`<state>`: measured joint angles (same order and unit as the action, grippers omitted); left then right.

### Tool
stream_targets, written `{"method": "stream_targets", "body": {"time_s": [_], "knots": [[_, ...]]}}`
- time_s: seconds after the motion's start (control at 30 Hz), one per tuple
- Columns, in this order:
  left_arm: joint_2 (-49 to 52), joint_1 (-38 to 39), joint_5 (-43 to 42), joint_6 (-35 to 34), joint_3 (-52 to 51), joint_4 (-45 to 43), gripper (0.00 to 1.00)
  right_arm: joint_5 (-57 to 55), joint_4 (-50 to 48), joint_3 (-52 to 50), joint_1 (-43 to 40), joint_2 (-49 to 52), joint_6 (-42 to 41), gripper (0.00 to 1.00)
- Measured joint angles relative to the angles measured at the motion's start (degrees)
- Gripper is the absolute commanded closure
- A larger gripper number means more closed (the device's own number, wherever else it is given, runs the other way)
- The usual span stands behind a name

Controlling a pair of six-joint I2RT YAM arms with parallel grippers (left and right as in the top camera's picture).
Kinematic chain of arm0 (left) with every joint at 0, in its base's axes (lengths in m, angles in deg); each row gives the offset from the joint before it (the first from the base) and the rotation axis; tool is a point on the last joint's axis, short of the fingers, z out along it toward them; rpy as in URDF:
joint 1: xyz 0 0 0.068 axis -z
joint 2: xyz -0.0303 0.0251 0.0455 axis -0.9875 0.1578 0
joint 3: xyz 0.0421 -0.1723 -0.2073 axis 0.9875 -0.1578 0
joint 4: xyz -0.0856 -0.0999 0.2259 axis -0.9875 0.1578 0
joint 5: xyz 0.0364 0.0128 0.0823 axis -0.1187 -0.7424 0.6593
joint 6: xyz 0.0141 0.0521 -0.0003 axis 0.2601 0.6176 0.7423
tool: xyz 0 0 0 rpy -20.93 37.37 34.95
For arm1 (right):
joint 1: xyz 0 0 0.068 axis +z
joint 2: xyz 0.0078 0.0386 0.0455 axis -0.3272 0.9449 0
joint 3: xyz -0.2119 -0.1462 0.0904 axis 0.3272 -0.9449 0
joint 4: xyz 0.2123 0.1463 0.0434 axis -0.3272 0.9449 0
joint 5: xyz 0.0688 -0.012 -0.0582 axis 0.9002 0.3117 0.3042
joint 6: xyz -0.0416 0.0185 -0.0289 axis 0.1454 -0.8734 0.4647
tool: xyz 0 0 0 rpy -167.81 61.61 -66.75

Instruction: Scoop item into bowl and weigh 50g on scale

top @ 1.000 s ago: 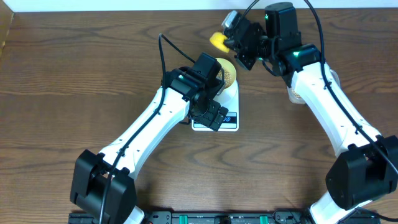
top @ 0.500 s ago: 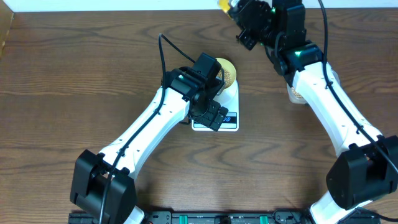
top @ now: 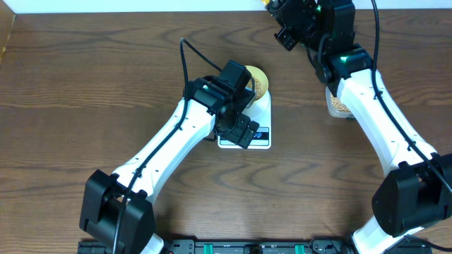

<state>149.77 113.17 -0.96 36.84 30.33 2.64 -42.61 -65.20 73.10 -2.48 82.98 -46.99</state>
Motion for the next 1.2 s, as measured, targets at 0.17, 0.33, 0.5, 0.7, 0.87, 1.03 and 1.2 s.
{"method": "stream_targets", "body": {"time_s": [0.17, 0.33, 0.5, 0.7, 0.87, 1.03, 1.2], "knots": [[0.0, 0.0, 0.0, 0.0, 0.0, 0.0, 0.02, 0.0, -2.4, 0.0, -0.1, 0.0, 0.0, 0.98], [0.0, 0.0, 0.0, 0.0, 0.0, 0.0, 0.02, 0.0, -6.9, 0.0, -1.0, 0.0, 0.0, 0.98], [0.0, 0.0, 0.0, 0.0, 0.0, 0.0, 0.02, 0.0, -12.5, 0.0, -2.1, 0.0, 0.0, 0.98], [0.0, 0.0, 0.0, 0.0, 0.0, 0.0, 0.02, 0.0, -19.1, 0.0, -3.9, 0.0, 0.0, 0.98], [0.0, -0.1, 0.0, 0.0, 0.0, 0.0, 0.02, 0.0, -20.8, 0.0, -6.6, 0.0, 0.0, 0.98], [0.0, -3.0, 0.0, 0.0, 0.0, 0.0, 0.02, -0.2, -21.1, 0.0, -7.8, 0.1, 0.0, 0.98], [0.0, -5.6, 0.2, 0.0, 0.0, -0.3, 0.02, -1.2, -22.9, 0.0, -7.7, 1.0, 0.0, 0.97]]}}
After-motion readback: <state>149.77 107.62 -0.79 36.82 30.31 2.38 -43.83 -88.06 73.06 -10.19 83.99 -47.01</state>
